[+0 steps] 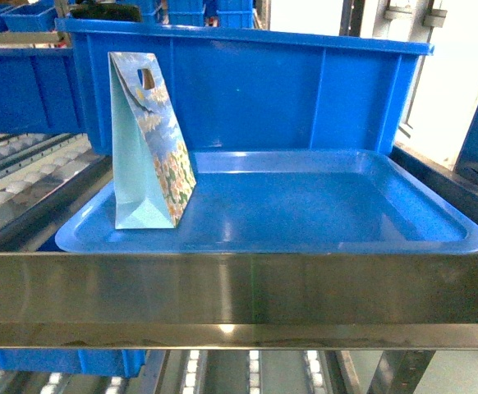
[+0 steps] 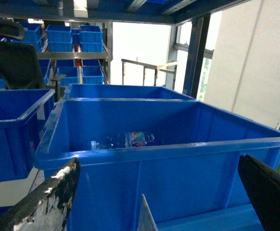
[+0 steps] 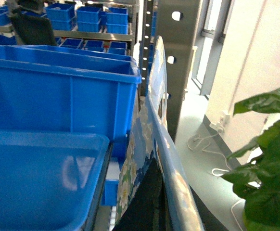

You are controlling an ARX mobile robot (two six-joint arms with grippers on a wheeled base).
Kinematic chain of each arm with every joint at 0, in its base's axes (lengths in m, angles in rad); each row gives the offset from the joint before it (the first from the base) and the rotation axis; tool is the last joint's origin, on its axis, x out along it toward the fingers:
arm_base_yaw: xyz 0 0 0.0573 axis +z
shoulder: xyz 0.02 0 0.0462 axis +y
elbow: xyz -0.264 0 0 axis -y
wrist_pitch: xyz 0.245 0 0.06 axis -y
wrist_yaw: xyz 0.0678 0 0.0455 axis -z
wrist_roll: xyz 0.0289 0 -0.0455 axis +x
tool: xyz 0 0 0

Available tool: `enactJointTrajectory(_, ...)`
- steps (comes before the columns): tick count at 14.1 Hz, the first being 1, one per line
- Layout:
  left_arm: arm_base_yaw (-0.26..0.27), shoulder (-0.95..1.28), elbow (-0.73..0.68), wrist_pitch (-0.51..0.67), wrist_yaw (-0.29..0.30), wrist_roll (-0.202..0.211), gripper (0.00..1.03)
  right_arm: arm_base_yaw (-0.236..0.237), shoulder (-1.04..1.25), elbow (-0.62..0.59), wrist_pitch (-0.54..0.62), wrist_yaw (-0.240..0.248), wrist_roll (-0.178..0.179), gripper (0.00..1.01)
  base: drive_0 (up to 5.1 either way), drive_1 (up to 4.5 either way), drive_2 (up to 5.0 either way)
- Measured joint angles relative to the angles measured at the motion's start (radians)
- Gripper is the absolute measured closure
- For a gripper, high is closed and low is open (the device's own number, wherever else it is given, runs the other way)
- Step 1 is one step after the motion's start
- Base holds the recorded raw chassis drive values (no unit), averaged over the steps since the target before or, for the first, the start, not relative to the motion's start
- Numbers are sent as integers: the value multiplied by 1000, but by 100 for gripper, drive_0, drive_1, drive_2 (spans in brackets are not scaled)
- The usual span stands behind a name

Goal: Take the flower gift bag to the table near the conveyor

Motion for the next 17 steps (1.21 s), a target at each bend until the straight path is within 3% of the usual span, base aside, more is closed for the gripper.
enactJointTrajectory(3, 0, 0, 0, 0, 1, 0, 5, -71, -195, -47, -139, -12, 9, 99, 0, 0, 0)
enactJointTrajectory(5, 0, 0, 0, 0, 0, 0, 5, -70, -204, -52, -105, 14, -1, 99, 0, 0, 0)
enactJointTrajectory(8, -2, 1, 0, 6, 0, -1, 5, -68, -206, -57, -111, 0, -11, 99, 0, 0, 0)
enactJointTrajectory(11, -45, 61, 40, -19, -72, -2, 5, -68, -206, -57, -111, 0, -11, 99, 0, 0, 0)
enactJointTrajectory(14, -125, 195, 113, -66, -176, -9, 5, -68, -206, -57, -111, 0, -11, 99, 0, 0, 0)
enactJointTrajectory(17, -143, 256, 163, -122, -288, -24, 5, -68, -206, -57, -111, 0, -11, 99, 0, 0, 0)
